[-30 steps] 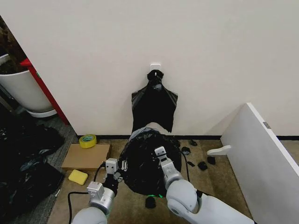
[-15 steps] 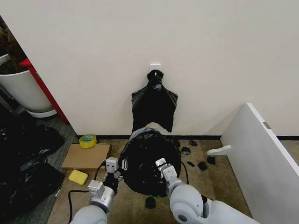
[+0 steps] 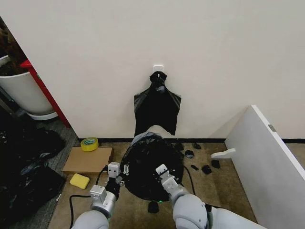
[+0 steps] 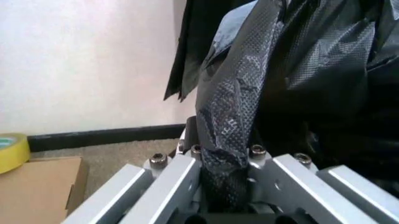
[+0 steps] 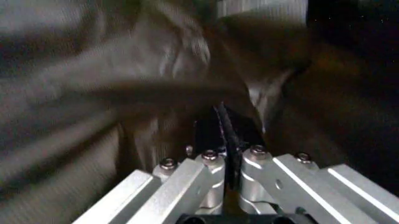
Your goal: Place the garbage bag over the trash bin.
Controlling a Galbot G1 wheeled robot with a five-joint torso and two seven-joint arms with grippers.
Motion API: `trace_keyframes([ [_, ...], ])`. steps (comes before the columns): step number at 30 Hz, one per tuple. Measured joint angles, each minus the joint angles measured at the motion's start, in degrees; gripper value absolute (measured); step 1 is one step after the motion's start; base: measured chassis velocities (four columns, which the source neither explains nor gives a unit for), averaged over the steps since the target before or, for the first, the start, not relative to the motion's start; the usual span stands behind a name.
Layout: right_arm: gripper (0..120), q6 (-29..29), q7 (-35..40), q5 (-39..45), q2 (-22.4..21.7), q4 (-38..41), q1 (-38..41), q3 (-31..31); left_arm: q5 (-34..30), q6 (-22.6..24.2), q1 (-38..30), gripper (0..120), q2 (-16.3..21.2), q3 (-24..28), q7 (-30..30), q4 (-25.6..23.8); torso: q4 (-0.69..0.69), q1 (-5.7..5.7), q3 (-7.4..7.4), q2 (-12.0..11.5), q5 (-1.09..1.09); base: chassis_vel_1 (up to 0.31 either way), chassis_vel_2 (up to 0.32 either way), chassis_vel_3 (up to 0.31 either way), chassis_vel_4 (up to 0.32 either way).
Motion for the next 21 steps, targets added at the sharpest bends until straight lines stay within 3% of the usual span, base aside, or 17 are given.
trace_keyframes([
  [11, 0, 6.9, -2.2, -2.0, 4.9, -5.6, 3.6, 0.2, -2.0, -0.2, -1.1, 0, -0.2, 0.3, 0.0, 0.6, -0.01, 0.00, 0.00, 0.0, -0.01, 0.000, 0.000, 0.000, 0.000],
  [21, 0, 4.6, 0.2, -4.6, 9.1, -15.9, 6.5, 0.2, -1.9, 0.0, -0.7, 0, 0.2, 0.7, 0.0, -0.1, 0.00, 0.00, 0.00, 0.0, -0.01, 0.000, 0.000, 0.000, 0.000],
])
